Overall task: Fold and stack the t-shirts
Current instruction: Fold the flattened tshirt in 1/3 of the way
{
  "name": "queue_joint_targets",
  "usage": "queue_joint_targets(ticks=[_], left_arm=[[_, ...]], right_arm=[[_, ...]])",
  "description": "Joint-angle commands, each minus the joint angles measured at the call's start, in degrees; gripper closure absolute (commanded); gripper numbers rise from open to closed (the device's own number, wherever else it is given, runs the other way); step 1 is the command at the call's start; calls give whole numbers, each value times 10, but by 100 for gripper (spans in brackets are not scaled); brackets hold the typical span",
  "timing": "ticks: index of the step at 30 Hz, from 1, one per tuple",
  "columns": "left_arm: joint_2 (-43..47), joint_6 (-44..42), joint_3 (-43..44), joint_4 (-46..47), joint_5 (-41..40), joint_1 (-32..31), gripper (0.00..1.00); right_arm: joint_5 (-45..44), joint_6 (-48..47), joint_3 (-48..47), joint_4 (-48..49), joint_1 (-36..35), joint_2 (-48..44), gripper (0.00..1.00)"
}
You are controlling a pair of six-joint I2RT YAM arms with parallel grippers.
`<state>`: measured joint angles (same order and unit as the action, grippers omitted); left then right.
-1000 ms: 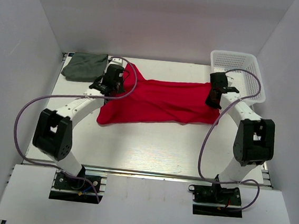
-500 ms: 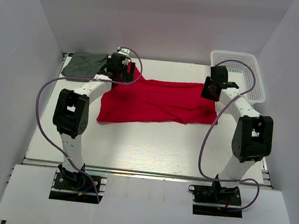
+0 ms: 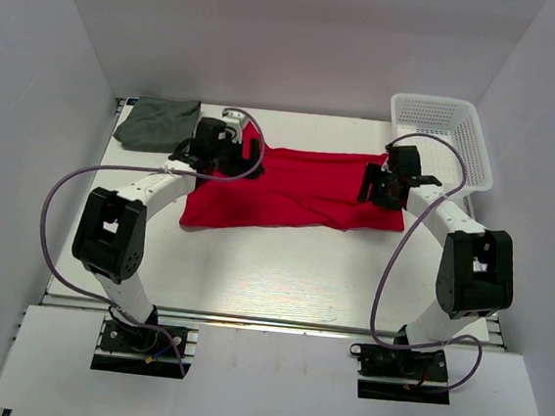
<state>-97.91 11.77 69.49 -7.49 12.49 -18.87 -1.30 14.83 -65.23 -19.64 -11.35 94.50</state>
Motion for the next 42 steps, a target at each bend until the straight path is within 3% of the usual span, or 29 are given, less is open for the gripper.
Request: queue_joint_targets(ticks=[1, 4, 11, 15, 21, 22, 24, 28, 36, 39, 42], left_arm=[[-23, 47, -38, 8, 89, -1, 0], [-36, 55, -55, 8, 89, -1, 0], [-31, 55, -104, -3, 65, 4, 0], [-11, 61, -138, 9, 58, 4, 0], [-11, 61, -161, 20, 58, 4, 0], [-17, 61, -161, 20, 58, 4, 0], [-17, 61, -161, 15, 48, 4, 0], [-22, 55, -161, 10, 37, 4, 0], [0, 50, -156, -17, 9, 4, 0], [15, 45, -156, -17, 9, 4, 0], [28, 45, -156, -23, 9, 4, 0]], right_arm=[[-31, 19, 3, 11, 1, 21, 30], [-100, 55, -7, 17, 4, 49, 32], [-135, 96, -39, 40, 5, 107, 44], [-143, 124, -5, 100, 4, 95, 67], [-165, 116, -32, 113, 4, 105, 67], [-172, 116, -45, 111, 4, 108, 88], [-182, 115, -52, 109, 5, 117, 100], [-229, 99, -109, 111, 7, 153, 100], [-230, 62, -205, 97, 6, 207, 100], [-177, 43, -215, 76, 3, 193, 76], [-94, 30, -178, 68, -2, 161, 69]])
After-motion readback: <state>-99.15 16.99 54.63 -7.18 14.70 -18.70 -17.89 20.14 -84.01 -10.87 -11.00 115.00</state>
